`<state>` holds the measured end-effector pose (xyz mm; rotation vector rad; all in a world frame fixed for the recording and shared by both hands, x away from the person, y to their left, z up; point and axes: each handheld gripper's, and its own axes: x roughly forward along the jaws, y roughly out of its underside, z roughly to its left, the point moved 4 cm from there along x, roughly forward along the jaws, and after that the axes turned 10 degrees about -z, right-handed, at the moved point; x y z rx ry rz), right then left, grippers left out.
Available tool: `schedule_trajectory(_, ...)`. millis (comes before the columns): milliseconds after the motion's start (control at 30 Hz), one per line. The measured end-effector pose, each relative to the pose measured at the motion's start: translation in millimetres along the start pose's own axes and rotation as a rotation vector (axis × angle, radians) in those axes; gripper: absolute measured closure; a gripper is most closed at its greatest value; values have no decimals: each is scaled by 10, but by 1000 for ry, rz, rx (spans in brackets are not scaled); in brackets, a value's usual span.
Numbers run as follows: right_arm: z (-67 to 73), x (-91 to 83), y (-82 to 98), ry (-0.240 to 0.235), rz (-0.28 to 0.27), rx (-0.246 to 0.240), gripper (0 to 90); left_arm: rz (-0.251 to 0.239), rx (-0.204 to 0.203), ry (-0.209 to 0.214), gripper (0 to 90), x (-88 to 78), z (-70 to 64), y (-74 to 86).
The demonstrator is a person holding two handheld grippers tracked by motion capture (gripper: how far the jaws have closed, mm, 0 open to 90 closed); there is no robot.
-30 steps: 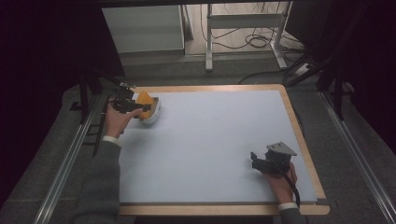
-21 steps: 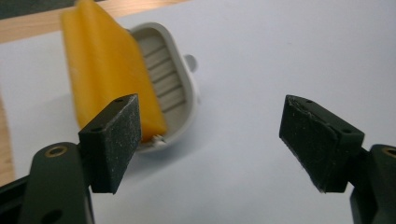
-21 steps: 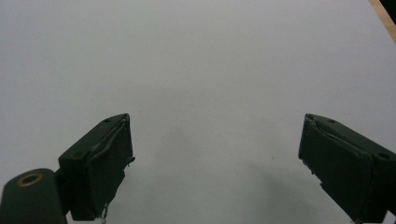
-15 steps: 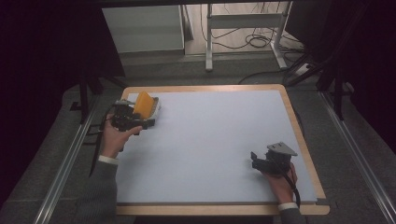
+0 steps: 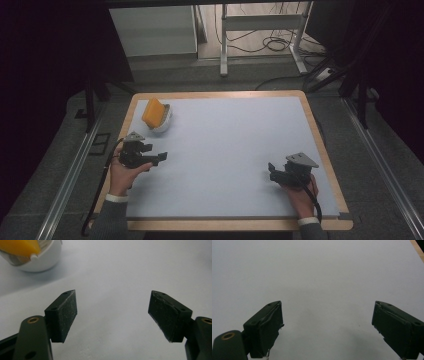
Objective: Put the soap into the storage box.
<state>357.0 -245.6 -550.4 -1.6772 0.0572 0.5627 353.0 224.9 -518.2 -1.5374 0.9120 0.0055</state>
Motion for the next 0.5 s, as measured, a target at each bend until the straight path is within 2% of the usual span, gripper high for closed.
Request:
schedule_trajectory(167,1,1,0,0,1,-3,101,6,4,-12,239,32,-9,41)
schedule_trajectory(233,2,1,0,-1,1,-3,101,-3,3,-7,240,25,-23,30)
schedule_trajectory(333,3,0,-1,-5,-1,-3,101,7,12,-9,238,31,-37,40)
schedule_trajectory(500,8,-3,-1,-11,-5,-9,101,16,2,2,224,61,-63,73)
